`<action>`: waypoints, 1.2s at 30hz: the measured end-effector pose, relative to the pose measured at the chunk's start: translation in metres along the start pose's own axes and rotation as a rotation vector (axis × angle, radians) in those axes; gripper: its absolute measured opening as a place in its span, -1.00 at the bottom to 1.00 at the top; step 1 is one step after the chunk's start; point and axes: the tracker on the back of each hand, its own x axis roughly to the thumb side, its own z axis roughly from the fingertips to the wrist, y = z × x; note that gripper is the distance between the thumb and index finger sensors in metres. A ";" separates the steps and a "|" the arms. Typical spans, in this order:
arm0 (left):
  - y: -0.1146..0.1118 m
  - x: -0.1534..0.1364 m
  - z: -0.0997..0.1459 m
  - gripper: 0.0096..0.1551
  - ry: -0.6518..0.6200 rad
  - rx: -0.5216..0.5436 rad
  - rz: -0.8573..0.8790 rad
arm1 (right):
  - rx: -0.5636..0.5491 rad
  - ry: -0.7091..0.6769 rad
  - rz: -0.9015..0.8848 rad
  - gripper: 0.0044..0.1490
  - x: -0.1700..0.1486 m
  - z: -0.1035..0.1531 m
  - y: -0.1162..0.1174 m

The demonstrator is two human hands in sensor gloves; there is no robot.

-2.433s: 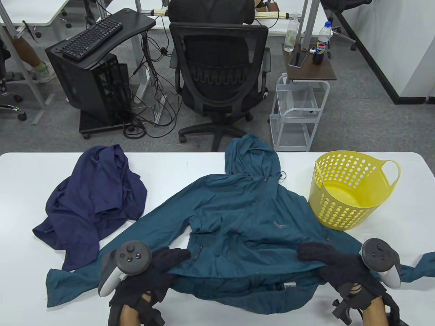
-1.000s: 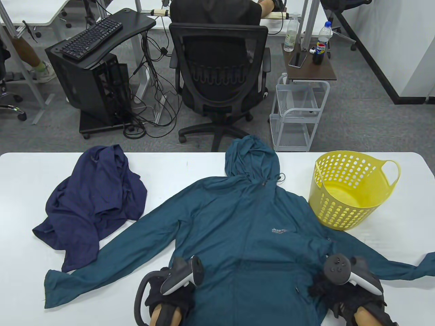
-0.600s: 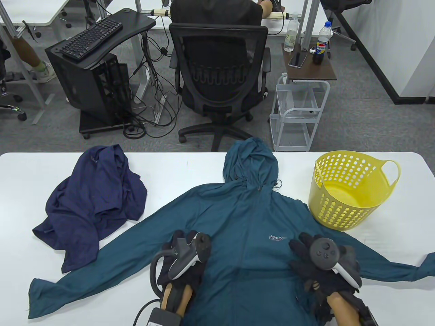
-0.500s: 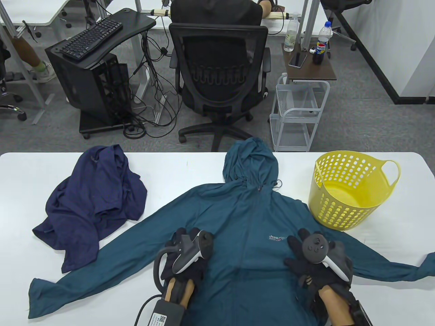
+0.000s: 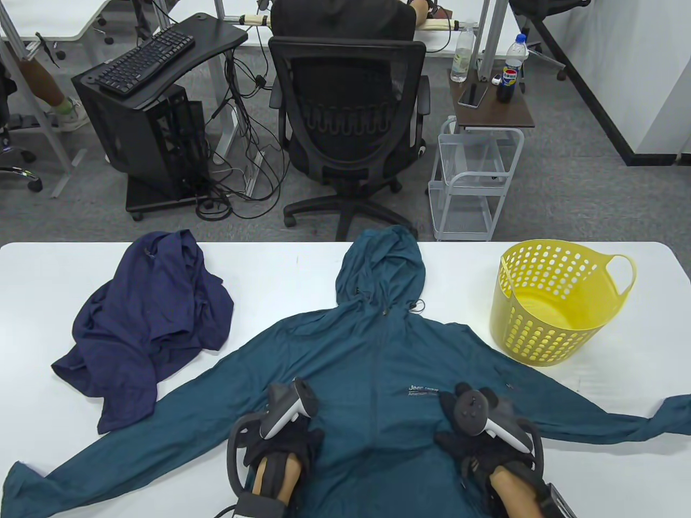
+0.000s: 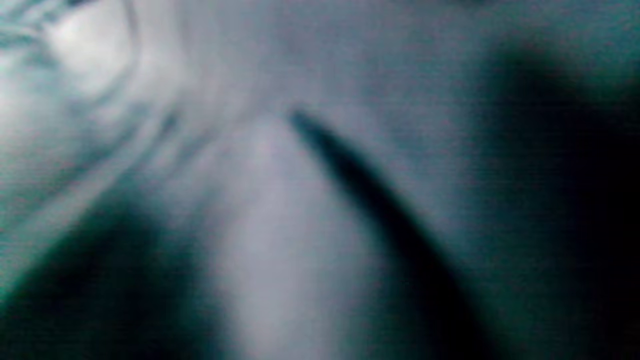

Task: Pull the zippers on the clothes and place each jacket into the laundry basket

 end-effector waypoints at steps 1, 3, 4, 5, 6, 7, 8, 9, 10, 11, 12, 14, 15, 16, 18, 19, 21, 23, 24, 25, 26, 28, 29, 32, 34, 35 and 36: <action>0.005 -0.003 0.004 -0.18 0.011 0.021 0.012 | 0.002 -0.016 0.019 -0.01 0.005 0.002 0.001; 0.019 -0.003 0.009 -0.18 -0.010 0.068 0.072 | 0.008 -0.038 0.050 -0.02 0.015 0.005 0.001; 0.028 0.000 0.011 -0.18 -0.039 0.144 0.114 | 0.018 -0.046 0.045 -0.02 0.019 0.007 -0.001; 0.038 0.007 0.013 -0.18 -0.057 0.216 0.132 | 0.007 -0.052 0.033 -0.02 0.021 0.008 -0.003; 0.044 0.012 0.013 -0.19 -0.065 0.254 0.136 | -0.009 -0.057 0.021 -0.03 0.022 0.009 -0.005; 0.054 0.023 0.014 -0.19 -0.079 0.320 0.124 | -0.038 -0.064 -0.004 -0.03 0.022 0.011 -0.009; 0.060 0.031 0.012 -0.20 -0.083 0.358 0.111 | -0.057 -0.068 -0.017 -0.04 0.022 0.013 -0.011; 0.069 0.045 0.009 -0.21 -0.088 0.414 0.082 | -0.085 -0.074 -0.031 -0.04 0.021 0.016 -0.014; 0.076 0.057 0.004 -0.22 -0.095 0.454 0.055 | -0.106 -0.079 -0.036 -0.05 0.020 0.019 -0.016; 0.081 0.068 -0.001 -0.23 -0.103 0.485 0.028 | -0.123 -0.080 -0.039 -0.05 0.019 0.020 -0.018; 0.086 0.081 -0.008 -0.25 -0.102 0.516 0.001 | -0.138 -0.082 -0.045 -0.06 0.018 0.022 -0.019; 0.092 0.101 -0.022 -0.26 -0.090 0.548 -0.043 | -0.157 -0.080 -0.060 -0.06 0.015 0.024 -0.023; 0.096 0.111 -0.030 -0.29 -0.088 0.547 -0.071 | -0.169 -0.075 -0.071 -0.06 0.013 0.025 -0.025; 0.097 0.117 -0.035 -0.31 -0.094 0.534 -0.083 | -0.178 -0.070 -0.077 -0.06 0.011 0.025 -0.026; 0.102 0.133 -0.045 -0.33 -0.093 0.525 -0.089 | -0.219 -0.045 -0.087 -0.06 0.007 0.026 -0.029; 0.103 0.138 -0.049 -0.34 -0.090 0.529 -0.095 | -0.228 -0.036 -0.089 -0.06 0.005 0.026 -0.030; 0.106 0.149 -0.061 -0.34 -0.059 0.519 -0.138 | -0.243 -0.020 -0.103 -0.07 0.001 0.026 -0.031; 0.107 0.154 -0.072 -0.32 -0.021 0.500 -0.169 | -0.246 -0.014 -0.116 -0.07 -0.001 0.024 -0.031; 0.107 0.156 -0.077 -0.31 -0.013 0.493 -0.168 | -0.245 -0.013 -0.117 -0.07 -0.001 0.024 -0.031; 0.106 0.157 -0.084 -0.29 -0.004 0.478 -0.160 | -0.243 -0.010 -0.116 -0.07 -0.001 0.023 -0.030; 0.106 0.159 -0.087 -0.29 0.003 0.473 -0.155 | -0.241 -0.008 -0.116 -0.07 -0.001 0.023 -0.030; 0.104 0.161 -0.094 -0.27 0.021 0.462 -0.173 | -0.238 -0.013 -0.121 -0.07 0.001 0.022 -0.030; 0.103 0.162 -0.095 -0.27 0.026 0.462 -0.181 | -0.239 -0.017 -0.124 -0.07 0.002 0.022 -0.030; 0.100 0.161 -0.098 -0.28 0.035 0.458 -0.197 | -0.251 -0.027 -0.114 -0.07 0.006 0.024 -0.030; 0.101 0.159 -0.097 -0.30 0.035 0.527 -0.212 | -0.255 -0.031 -0.114 -0.07 0.006 0.025 -0.031; 0.102 0.157 -0.094 -0.35 0.022 0.578 -0.212 | -0.259 -0.033 -0.119 -0.07 0.005 0.025 -0.031; 0.103 0.155 -0.092 -0.43 -0.001 0.594 -0.203 | -0.261 -0.034 -0.120 -0.07 0.005 0.025 -0.031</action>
